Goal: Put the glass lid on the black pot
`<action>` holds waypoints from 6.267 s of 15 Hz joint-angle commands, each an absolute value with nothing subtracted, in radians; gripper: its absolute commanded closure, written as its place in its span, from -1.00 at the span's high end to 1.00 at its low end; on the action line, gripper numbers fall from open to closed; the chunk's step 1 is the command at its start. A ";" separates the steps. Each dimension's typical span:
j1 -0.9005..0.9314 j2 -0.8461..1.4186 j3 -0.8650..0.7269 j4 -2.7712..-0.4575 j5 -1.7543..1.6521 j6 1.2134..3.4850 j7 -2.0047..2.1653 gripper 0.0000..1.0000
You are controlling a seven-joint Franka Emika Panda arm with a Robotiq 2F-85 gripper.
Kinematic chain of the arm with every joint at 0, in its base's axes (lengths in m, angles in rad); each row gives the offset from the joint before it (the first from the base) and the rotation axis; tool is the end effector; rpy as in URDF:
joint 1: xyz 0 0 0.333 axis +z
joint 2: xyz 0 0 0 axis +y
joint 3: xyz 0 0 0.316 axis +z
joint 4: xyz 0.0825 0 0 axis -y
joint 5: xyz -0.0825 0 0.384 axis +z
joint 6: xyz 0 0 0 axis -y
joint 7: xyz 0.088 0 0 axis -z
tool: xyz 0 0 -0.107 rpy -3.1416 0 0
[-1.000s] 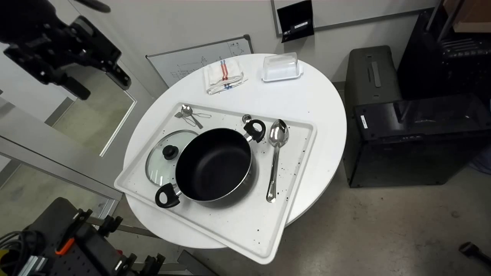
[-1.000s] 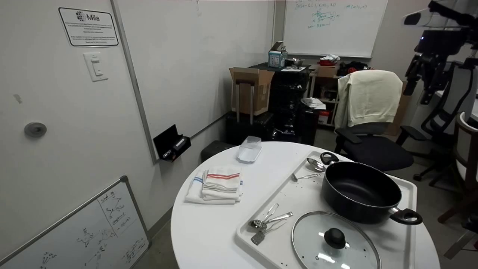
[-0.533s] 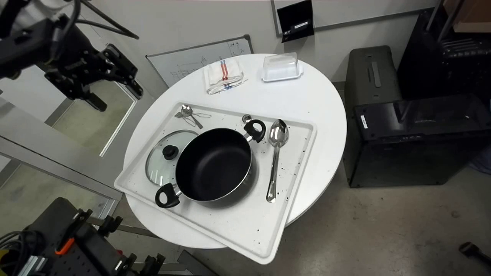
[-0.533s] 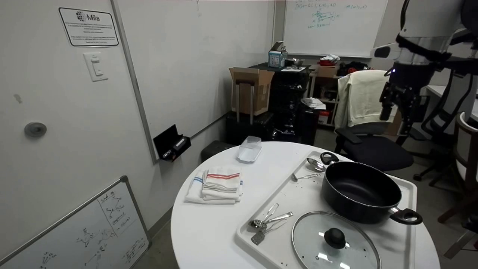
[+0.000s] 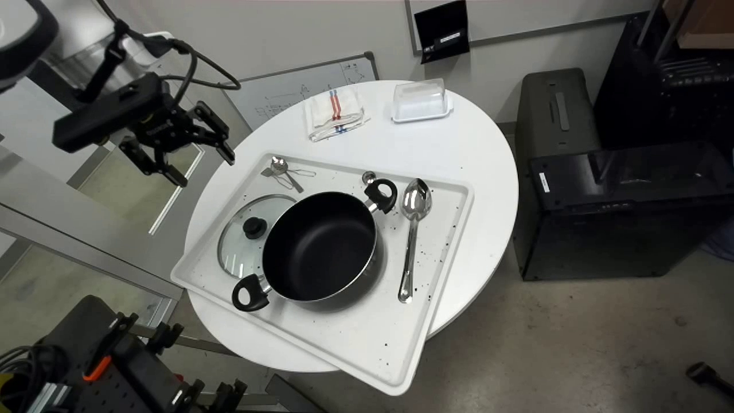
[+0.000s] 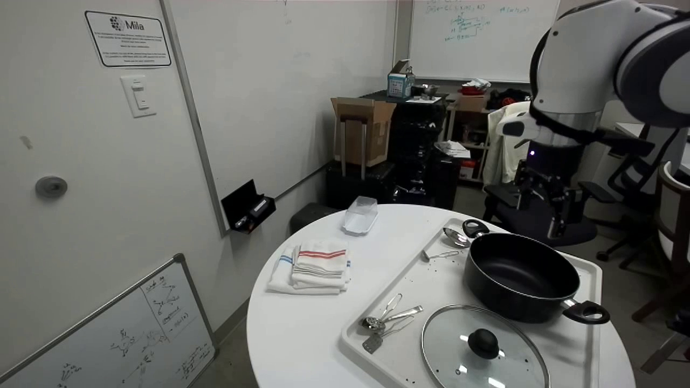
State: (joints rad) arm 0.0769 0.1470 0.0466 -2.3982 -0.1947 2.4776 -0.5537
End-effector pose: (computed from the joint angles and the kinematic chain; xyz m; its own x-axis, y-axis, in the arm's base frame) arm 0.4885 0.0616 0.2495 0.6690 0.7339 -0.1172 0.7420 -0.6688 0.0475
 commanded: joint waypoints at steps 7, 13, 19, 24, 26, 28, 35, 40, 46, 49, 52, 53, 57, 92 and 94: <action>0.135 0.424 0.068 -2.318 -0.458 2.631 -0.450 1.00; 0.192 0.555 0.041 -2.281 -0.557 2.751 -0.361 1.00; 0.253 0.688 -0.010 -2.205 -0.605 2.814 -0.309 1.00; 0.290 0.772 -0.028 -2.160 -0.630 2.842 -0.290 1.00; 0.301 0.796 -0.030 -2.146 -0.632 2.847 -0.290 1.00; 0.307 0.812 -0.029 -2.132 -0.627 2.851 -0.292 1.00; 0.310 0.846 -0.025 -2.088 -0.621 2.849 -0.299 0.34; 0.310 0.849 -0.022 -2.077 -0.620 2.849 -0.301 -0.42; 0.294 0.812 -0.008 -2.101 -0.616 2.830 -0.322 -0.50; 0.277 0.768 0.008 -2.132 -0.615 2.824 -0.344 -0.50; 0.253 0.717 0.033 -2.166 -0.610 2.817 -0.374 -0.50; 0.244 0.699 0.041 -2.177 -0.609 2.813 -0.384 -0.50; 0.207 0.631 0.080 -2.213 -0.594 2.788 -0.422 -0.50; -0.085 0.344 0.032 -2.325 -0.388 2.601 -0.498 -0.50; -0.099 0.348 0.023 -2.331 -0.372 2.605 -0.493 -0.50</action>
State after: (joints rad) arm -0.0830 0.3853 0.0325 -2.3022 -0.4134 2.6091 -0.4776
